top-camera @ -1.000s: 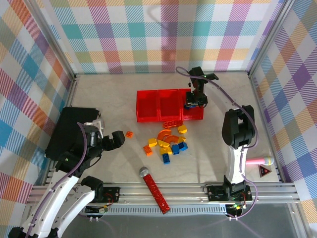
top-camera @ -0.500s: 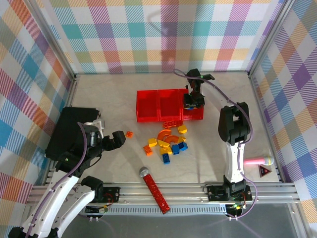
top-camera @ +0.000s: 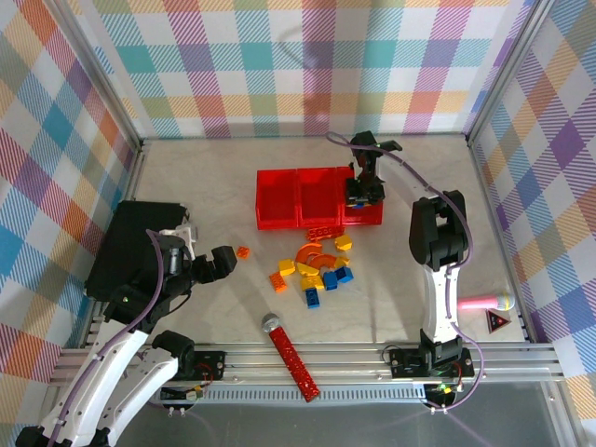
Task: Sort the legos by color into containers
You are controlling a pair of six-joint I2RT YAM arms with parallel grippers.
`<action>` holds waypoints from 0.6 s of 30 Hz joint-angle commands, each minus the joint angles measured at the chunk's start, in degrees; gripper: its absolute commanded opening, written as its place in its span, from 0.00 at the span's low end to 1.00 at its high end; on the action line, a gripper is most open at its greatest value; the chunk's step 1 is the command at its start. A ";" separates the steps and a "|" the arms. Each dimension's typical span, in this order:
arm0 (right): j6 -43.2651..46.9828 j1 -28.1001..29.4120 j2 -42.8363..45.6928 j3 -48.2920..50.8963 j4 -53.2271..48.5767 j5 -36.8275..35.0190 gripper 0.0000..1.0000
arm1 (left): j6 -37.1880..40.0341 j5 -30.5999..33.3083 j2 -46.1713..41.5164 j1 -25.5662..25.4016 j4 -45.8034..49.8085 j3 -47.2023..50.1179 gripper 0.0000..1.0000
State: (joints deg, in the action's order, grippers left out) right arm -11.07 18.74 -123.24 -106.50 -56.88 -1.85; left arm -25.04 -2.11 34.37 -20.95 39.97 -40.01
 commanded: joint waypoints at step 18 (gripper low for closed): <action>0.10 -0.29 0.41 -0.66 -2.94 -0.21 0.42 | -0.03 -0.79 -0.10 -0.85 -0.15 -0.90 1.00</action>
State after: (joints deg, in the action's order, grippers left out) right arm -11.09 18.74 -123.24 -106.50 -58.02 -1.91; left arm -25.06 -2.13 34.41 -20.99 39.99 -40.01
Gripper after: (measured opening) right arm 0.425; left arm 0.997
